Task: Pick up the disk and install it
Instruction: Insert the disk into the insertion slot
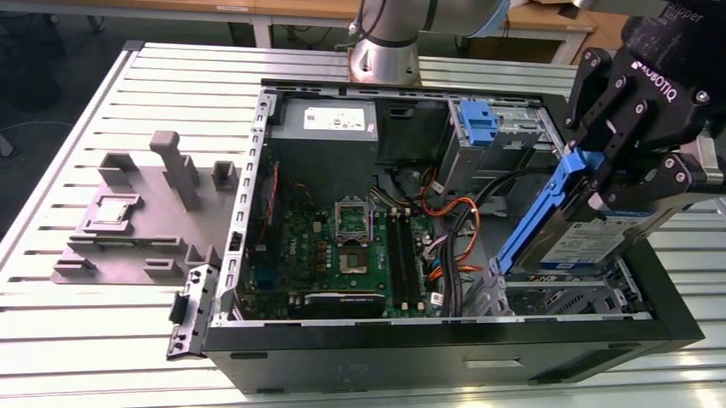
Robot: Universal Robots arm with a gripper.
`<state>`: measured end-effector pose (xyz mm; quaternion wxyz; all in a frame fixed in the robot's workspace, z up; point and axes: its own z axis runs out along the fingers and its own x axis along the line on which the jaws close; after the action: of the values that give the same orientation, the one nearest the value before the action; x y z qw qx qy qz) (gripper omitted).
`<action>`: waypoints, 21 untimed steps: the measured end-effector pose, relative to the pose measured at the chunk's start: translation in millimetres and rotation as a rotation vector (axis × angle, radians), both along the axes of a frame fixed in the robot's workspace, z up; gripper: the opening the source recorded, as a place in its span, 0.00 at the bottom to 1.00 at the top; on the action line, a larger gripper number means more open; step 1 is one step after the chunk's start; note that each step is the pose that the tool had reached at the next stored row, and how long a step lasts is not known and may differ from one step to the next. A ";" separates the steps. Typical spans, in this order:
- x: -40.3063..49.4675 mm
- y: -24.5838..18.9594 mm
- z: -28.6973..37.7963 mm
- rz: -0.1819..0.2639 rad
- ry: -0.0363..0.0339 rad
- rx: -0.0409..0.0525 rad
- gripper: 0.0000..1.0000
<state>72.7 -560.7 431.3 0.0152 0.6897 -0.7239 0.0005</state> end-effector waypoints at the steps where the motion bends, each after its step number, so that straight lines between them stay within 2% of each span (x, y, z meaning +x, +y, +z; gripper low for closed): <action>1: 0.1 -0.1 -0.3 0.000 0.0002 0.0013 0.37; 5: 0.4 0.0 -1.4 0.000 0.0001 0.0215 0.37; 6: 0.5 -0.1 -1.5 0.000 0.0001 0.0232 0.37; 21: 0.5 -5.3 -5.2 0.000 0.0002 0.0232 0.37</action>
<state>73.2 -566.0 426.1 0.0073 0.6898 -0.7239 -0.0079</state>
